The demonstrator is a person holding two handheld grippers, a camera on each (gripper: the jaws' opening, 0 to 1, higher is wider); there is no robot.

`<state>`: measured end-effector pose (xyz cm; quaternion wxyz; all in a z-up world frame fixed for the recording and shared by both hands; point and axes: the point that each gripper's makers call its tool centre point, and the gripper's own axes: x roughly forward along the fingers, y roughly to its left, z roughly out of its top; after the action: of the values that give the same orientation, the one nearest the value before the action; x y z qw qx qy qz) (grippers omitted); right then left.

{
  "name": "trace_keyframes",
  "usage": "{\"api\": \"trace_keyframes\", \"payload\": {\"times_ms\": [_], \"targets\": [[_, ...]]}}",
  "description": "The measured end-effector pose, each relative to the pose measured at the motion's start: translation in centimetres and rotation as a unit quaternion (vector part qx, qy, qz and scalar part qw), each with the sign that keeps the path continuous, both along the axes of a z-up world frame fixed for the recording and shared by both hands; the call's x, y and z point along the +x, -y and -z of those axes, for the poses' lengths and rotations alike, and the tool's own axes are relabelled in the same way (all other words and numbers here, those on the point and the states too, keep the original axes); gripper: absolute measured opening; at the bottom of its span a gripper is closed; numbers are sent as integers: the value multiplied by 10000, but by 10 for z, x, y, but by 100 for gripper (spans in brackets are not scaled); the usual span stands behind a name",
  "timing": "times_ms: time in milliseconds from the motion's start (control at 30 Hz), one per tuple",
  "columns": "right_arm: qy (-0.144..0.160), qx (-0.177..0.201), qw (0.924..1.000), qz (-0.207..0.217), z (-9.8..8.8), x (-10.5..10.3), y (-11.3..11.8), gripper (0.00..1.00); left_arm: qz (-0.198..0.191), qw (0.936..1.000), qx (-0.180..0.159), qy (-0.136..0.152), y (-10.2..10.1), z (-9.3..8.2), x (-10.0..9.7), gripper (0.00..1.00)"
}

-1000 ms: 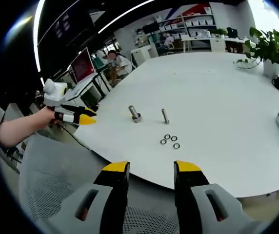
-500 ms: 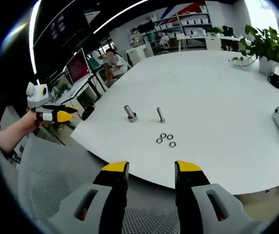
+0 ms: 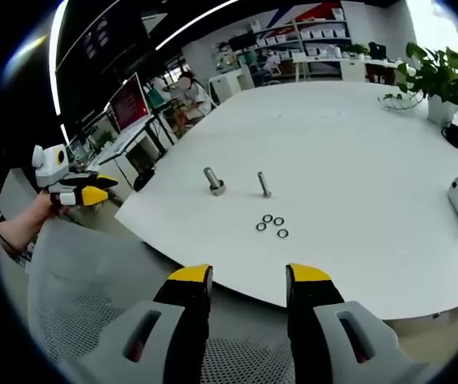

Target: Place the washer onto the threaded stud by aligning its center hole with the stud, sliding it down to the base, and recovering from edge contact or off-axis alignment until the washer reaches the visible bottom stop.

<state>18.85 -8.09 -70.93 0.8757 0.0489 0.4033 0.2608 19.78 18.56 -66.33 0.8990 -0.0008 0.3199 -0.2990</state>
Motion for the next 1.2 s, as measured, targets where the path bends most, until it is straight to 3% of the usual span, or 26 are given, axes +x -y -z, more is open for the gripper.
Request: {"api": "trace_keyframes", "payload": {"times_ms": [167,333,567,733,1200], "targets": [[31,31,10000,89,-1,2,3,39,74,9998,134,117,-1,-1,-1,36],[39,14,10000,86,-1,2,3,39,-35,9999,-17,145,0,0,-6,36],[47,57,9998,181,-2,3,5,38,183,9996,136,182,3,5,-7,35],[45,55,9999,158,-2,3,3,37,249,9997,-39,-29,6,10,-9,35],[71,22,9996,273,-3,5,7,37,257,9995,-171,68,8,5,-8,34]]}}
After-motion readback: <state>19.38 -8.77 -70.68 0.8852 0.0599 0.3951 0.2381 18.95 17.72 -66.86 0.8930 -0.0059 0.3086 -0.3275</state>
